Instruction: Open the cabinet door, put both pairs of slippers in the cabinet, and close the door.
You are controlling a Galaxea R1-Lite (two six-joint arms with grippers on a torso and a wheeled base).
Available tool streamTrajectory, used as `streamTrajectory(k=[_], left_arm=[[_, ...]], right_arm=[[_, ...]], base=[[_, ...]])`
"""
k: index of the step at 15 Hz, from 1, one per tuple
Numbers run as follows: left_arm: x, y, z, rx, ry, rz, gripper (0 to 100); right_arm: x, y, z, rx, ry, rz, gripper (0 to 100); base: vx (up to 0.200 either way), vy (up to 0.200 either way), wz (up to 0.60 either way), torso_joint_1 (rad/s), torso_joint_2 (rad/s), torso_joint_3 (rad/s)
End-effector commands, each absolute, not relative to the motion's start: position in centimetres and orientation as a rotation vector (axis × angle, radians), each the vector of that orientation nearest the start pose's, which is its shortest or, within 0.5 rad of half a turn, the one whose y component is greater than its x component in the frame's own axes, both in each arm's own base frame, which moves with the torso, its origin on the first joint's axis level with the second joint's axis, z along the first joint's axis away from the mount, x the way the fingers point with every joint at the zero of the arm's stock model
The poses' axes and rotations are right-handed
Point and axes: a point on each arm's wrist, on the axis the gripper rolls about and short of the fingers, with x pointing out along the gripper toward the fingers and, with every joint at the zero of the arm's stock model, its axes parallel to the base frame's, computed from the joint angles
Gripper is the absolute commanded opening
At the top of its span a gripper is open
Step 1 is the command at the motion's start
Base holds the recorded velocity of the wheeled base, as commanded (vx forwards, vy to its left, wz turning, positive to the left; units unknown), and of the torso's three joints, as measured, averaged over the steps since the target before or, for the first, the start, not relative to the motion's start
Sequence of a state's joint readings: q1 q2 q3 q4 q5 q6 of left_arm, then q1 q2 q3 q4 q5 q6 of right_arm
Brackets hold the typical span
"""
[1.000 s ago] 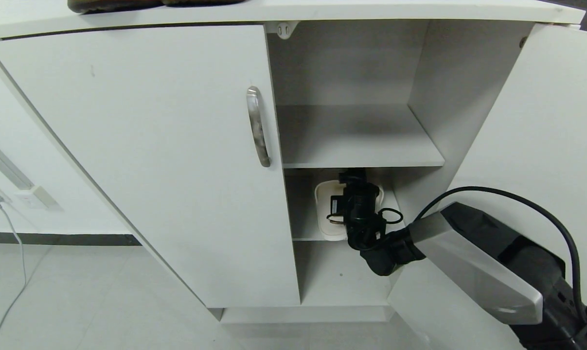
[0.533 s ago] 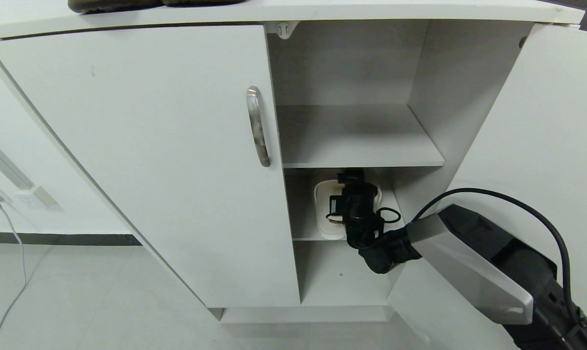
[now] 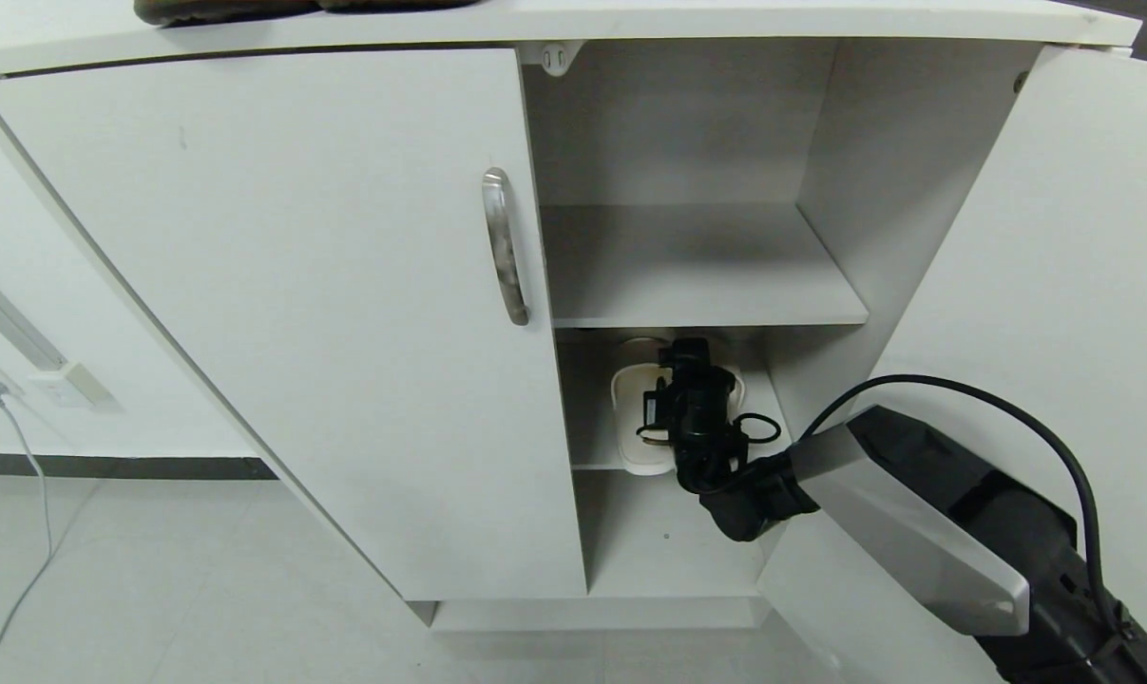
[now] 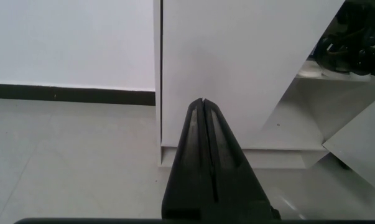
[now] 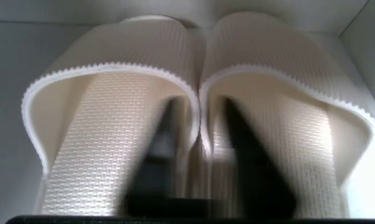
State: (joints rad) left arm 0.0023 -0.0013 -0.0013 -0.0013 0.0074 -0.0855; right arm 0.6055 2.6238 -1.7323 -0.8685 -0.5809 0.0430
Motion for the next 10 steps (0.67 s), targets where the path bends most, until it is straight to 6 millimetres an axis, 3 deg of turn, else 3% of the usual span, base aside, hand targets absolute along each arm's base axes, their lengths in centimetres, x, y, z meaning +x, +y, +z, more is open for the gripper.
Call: streamTrajectory(k=[1, 5, 10], left_arm=[[-2.3, 0.0, 7.6, -0.086, -0.004, 0.011, 0], [-2.3, 0.0, 7.6, -0.092, -0.004, 0.011, 0], [-2.3, 0.0, 7.6, -0.092, -0.004, 0.011, 0]], right_arm=[[43.8, 29.0, 5.9, 0.030, 0.020, 0.026, 100], [40.9, 28.2, 7.5, 0.035, 0.010, 0.044, 100], [33.6, 26.9, 10.3, 0.045, -0.006, 0.123, 100]], base=[[0.000, 0.000, 0.00, 0.000, 0.00, 0.000], [0.000, 0.000, 0.00, 0.000, 0.00, 0.000], [0.000, 0.000, 0.00, 0.000, 0.00, 0.000]])
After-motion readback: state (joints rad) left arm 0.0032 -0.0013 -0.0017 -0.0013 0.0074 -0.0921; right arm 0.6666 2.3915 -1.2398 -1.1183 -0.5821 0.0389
